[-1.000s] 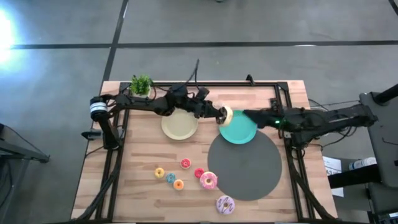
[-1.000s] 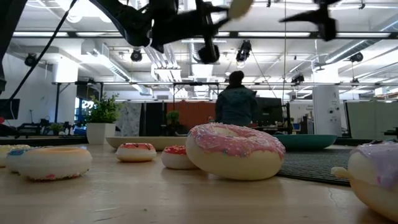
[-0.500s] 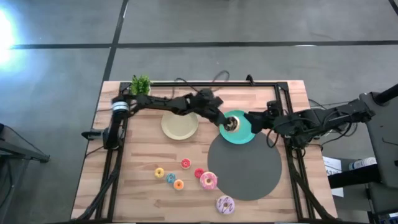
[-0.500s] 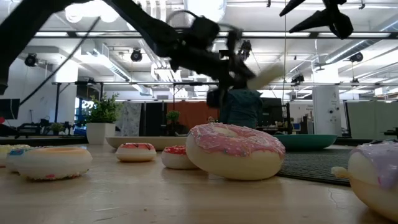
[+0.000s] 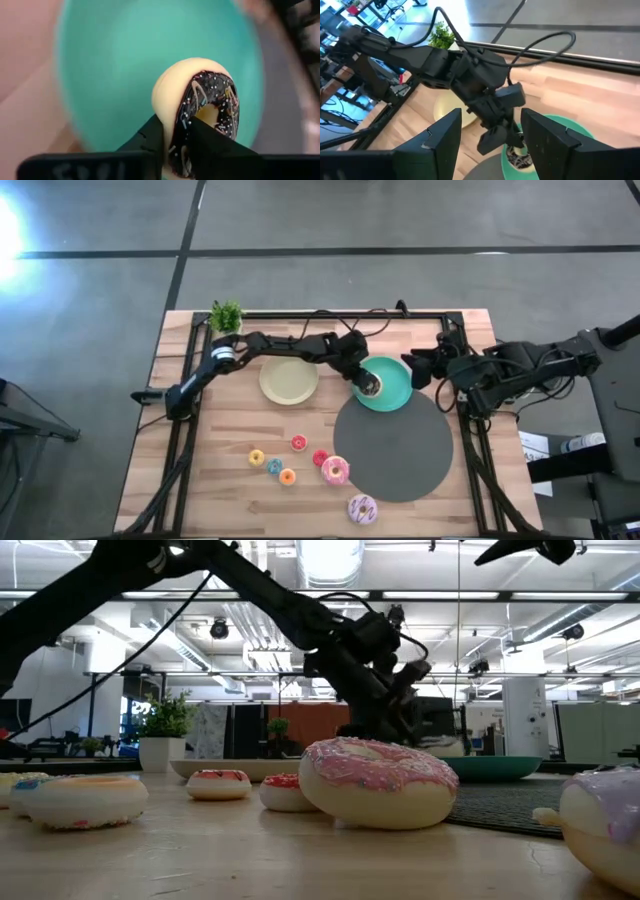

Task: Pick & Place donuts
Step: Put the large black donut on the blue plate, then put the large pink donut on the blue plate

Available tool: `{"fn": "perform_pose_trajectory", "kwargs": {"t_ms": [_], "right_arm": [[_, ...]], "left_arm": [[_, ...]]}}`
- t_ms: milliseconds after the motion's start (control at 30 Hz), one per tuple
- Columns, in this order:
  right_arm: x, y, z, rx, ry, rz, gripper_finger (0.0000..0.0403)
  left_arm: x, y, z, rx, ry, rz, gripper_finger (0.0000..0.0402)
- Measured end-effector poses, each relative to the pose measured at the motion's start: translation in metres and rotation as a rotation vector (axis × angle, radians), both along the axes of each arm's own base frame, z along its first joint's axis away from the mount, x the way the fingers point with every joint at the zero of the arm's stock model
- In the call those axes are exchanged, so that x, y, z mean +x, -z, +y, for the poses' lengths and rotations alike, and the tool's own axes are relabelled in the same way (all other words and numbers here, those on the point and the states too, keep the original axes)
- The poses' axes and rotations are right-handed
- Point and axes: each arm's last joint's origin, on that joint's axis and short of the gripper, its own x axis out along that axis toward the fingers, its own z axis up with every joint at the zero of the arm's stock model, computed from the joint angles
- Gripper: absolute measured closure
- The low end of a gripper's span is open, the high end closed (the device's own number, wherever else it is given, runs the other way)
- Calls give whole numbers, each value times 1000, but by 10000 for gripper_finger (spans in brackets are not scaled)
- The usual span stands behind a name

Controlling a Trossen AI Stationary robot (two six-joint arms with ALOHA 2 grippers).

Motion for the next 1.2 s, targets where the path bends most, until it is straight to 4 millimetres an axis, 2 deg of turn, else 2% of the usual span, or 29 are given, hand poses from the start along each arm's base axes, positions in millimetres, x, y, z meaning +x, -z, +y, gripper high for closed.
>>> {"fn": "perform_pose_trajectory", "kwargs": {"t_ms": [67,400,667,767,867,967,1067,1200], "right_arm": [[0,2,0,-4,-1,6,206],[3,22,1,10,18,40,206],[3,21,1,-3,8,46,206],[3,20,1,-13,0,51,206],[4,21,2,-32,-28,74,206],[8,25,7,-53,-172,161,207],[21,37,15,-29,-330,271,210],[46,63,27,50,-461,425,217]], "left_arm": [[-3,0,-1,35,0,47,332],[-4,-18,0,119,-28,51,258],[-9,-27,0,177,13,132,203],[-14,-47,-3,230,61,97,200],[-27,-84,-11,296,123,50,200],[-45,-118,-29,400,250,7,200],[-67,-143,-51,467,331,-59,200],[-106,-153,-64,461,324,-84,200]]}}
